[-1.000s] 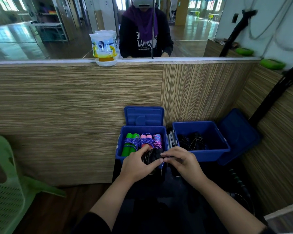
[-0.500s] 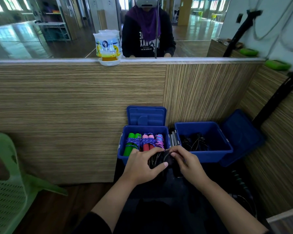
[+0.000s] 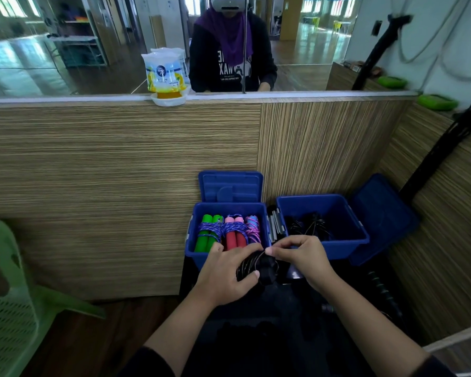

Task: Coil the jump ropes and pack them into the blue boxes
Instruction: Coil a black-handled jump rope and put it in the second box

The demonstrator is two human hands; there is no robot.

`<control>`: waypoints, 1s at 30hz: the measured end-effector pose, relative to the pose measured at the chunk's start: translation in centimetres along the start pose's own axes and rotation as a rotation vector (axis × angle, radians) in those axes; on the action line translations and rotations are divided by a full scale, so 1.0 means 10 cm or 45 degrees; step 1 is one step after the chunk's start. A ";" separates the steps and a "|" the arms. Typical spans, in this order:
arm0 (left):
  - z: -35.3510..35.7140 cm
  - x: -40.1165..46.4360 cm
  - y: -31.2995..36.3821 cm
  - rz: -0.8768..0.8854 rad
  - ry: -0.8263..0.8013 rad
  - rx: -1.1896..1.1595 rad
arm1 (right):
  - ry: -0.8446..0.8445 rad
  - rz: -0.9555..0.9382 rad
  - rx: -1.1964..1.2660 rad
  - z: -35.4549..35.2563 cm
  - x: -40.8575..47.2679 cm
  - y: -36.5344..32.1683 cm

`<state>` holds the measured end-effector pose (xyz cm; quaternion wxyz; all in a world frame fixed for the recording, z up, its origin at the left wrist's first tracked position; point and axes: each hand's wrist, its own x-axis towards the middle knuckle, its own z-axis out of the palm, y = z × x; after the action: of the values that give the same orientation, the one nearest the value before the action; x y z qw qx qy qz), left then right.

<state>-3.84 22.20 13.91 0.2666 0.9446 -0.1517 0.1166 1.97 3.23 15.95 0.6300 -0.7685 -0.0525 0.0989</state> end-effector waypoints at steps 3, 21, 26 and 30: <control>-0.02 -0.01 0.04 -0.009 0.007 -0.106 | 0.026 0.008 -0.016 0.04 -0.03 0.00; 0.29 0.24 0.14 -0.675 0.239 -0.355 | -0.048 0.130 0.415 0.37 -0.10 0.07; 0.19 0.18 0.14 -0.422 0.230 -0.211 | 0.010 0.137 0.470 0.38 -0.12 0.06; 0.18 0.12 0.13 -0.322 0.136 -0.203 | 0.041 0.092 0.410 0.37 -0.12 0.05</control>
<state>-2.95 19.90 13.36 0.3608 0.9246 -0.0259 0.1196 -0.04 6.45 14.83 0.7418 -0.6604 0.0018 0.1164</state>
